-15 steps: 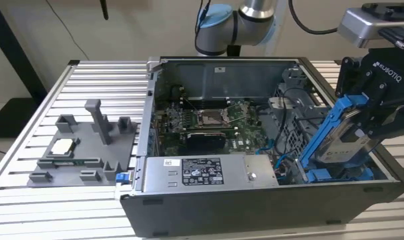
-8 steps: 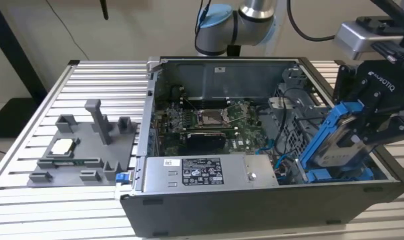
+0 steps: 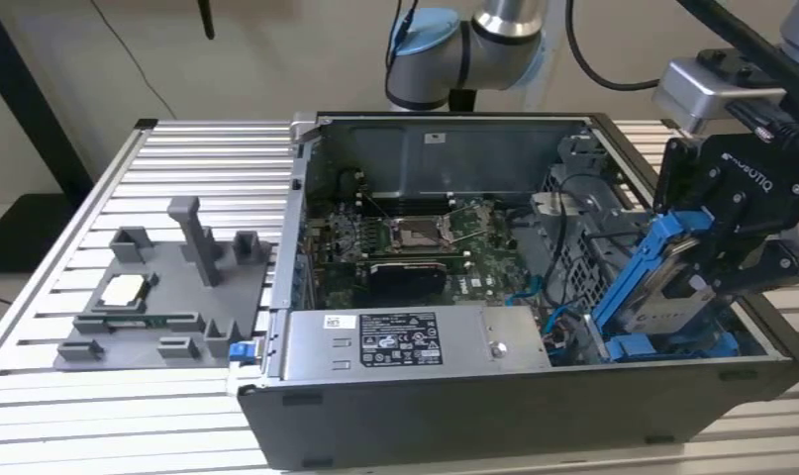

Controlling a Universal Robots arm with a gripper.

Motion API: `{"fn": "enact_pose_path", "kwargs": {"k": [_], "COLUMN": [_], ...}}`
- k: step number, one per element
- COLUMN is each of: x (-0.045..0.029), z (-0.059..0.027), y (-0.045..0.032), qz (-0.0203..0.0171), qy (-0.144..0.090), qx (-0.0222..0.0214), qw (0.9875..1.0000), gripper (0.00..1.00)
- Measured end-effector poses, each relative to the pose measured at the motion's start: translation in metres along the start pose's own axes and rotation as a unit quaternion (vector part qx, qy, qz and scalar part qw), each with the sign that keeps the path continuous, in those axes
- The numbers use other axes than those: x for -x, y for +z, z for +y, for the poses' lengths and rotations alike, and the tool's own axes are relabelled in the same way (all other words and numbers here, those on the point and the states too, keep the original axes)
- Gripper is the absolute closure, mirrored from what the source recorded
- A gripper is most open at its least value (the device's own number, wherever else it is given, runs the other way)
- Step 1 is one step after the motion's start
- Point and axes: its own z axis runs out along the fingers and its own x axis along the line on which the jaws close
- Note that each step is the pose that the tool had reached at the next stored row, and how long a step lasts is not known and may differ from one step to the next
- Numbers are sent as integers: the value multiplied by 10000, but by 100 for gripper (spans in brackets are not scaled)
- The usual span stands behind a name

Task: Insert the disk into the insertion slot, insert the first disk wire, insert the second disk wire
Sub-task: 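Insert the disk into the insertion slot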

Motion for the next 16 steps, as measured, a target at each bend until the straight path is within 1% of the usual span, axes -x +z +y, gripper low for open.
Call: {"fn": "enact_pose_path", "kwargs": {"k": [3, 5, 6, 8, 9, 11, 12, 13, 14, 16], "x": [1, 1, 1, 9, 18, 53, 68, 82, 95, 119], "z": [-2, -1, 1, 4, 5, 8, 8, 9, 9, 9], "y": [1, -12, -39, -125, -151, -160, -159, -161, -160, -158], "qz": [-1, -1, -3, -1, 0, -11, -38, -81, -132, -254], "qy": [-1, -1, 0, 0, 0, 0, -2, -3, -4, -9], "qx": [-1, 0, 0, 0, 0, -2, -4, -9, -13, -23], "qw": [10000, 10000, 10000, 10000, 10000, 10000, 10000, 10000, 9999, 9997], "gripper": [66, 66, 60, 60, 60, 60, 60, 60, 60, 60]}}
